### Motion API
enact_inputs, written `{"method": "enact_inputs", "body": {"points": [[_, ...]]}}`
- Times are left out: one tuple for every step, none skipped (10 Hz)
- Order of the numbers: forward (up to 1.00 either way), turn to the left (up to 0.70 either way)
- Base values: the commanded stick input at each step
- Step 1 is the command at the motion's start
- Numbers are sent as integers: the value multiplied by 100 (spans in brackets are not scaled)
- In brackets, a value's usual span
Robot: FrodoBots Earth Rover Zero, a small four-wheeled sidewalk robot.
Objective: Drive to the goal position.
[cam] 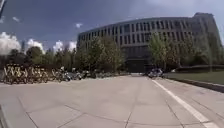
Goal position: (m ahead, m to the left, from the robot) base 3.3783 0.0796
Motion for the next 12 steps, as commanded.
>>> {"method": "enact_inputs", "body": {"points": [[100, 27], [100, 27], [100, 27], [100, 27], [100, 27], [100, 27], [100, 27], [100, 27], [100, 27], [100, 27], [100, 27], [100, 27]]}}
